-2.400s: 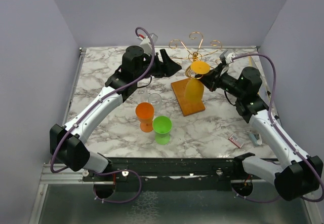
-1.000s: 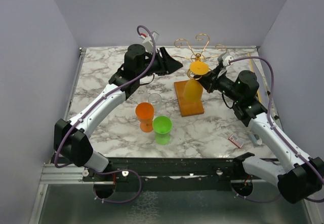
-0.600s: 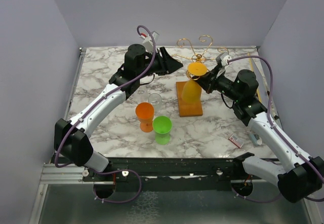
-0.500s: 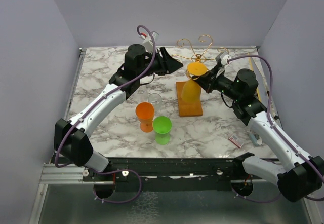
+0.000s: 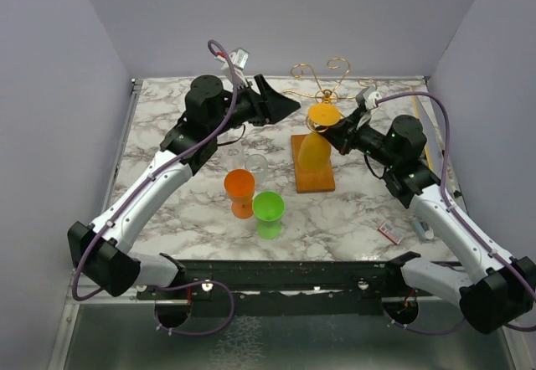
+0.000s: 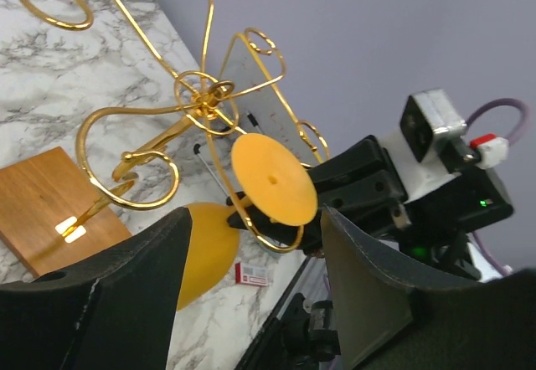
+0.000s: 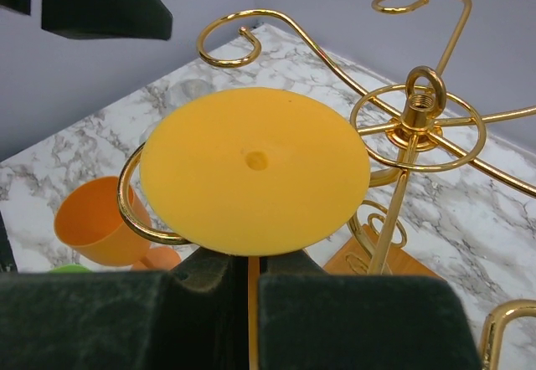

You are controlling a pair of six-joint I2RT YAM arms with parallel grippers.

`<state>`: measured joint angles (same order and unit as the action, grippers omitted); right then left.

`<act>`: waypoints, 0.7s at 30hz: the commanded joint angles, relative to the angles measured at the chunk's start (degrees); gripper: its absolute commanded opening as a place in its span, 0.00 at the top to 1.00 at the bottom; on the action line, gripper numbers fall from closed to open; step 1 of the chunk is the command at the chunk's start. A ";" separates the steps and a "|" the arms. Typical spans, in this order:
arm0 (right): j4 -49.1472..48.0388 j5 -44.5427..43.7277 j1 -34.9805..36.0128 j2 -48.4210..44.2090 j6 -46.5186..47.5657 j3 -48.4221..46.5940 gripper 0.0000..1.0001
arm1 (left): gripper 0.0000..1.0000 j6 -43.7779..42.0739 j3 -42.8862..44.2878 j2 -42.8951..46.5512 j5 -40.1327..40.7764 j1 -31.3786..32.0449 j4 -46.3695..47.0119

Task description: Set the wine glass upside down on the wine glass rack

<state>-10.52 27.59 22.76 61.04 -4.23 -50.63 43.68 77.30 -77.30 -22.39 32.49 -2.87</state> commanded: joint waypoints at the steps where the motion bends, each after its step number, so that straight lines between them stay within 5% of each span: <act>1: -3.56 2.70 0.51 -1.09 2.11 0.61 0.97 | 0.35 4.69 -0.10 1.83 -4.76 0.29 2.57; 21: -10.23 3.60 0.49 -2.50 4.95 4.04 0.98 | 0.58 15.81 3.59 -8.82 -14.77 0.81 10.92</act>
<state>-17.17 28.16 22.81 60.31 -1.39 -47.07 56.42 79.07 -85.41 -33.82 32.77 3.68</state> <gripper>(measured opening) 0.049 0.452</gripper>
